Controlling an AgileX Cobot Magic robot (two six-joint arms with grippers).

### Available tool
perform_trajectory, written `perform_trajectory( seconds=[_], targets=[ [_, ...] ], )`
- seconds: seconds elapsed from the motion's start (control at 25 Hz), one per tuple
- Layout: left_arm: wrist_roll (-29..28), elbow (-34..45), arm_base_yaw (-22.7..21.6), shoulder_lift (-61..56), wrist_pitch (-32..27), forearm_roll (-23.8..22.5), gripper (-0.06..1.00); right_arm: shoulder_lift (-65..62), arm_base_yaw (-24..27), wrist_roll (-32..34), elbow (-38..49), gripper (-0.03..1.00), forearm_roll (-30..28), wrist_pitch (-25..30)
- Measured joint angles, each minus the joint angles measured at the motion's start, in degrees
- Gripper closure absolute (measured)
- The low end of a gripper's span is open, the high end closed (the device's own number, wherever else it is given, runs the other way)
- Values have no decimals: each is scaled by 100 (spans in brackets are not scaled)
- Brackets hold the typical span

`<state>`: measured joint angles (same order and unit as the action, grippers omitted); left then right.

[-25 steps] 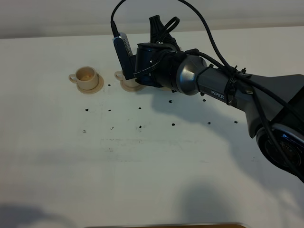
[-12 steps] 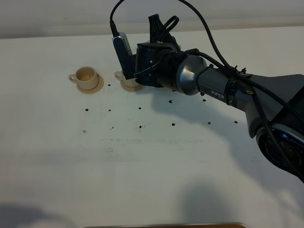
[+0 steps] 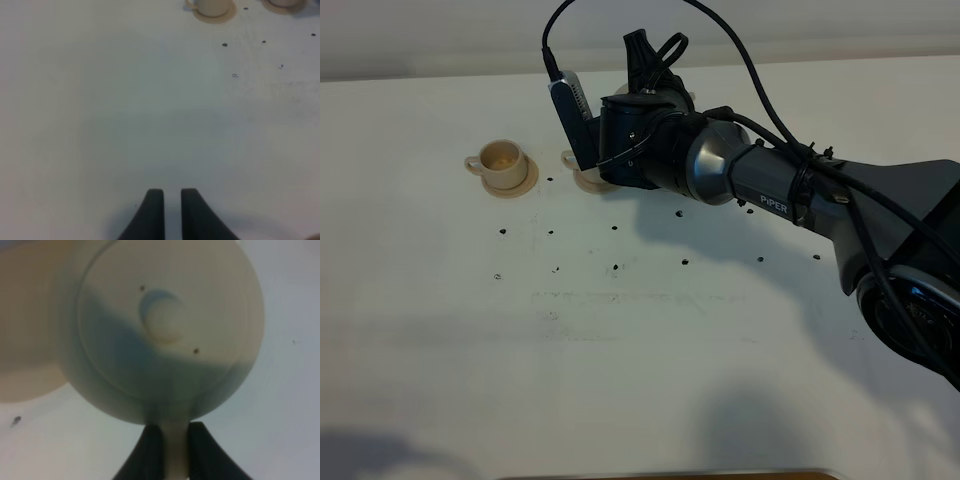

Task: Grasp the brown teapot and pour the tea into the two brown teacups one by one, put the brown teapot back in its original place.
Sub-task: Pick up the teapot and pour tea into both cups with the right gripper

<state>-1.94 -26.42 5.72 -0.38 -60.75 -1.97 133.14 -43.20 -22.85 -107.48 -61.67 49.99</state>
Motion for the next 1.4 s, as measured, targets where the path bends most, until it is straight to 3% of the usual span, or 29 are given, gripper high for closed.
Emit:
perform_trajectory(
  seconds=[1.4],
  targets=[
    [0,0,0,0,0,0,87,0,-49,-11,0,85,-485,-59]
  ],
)
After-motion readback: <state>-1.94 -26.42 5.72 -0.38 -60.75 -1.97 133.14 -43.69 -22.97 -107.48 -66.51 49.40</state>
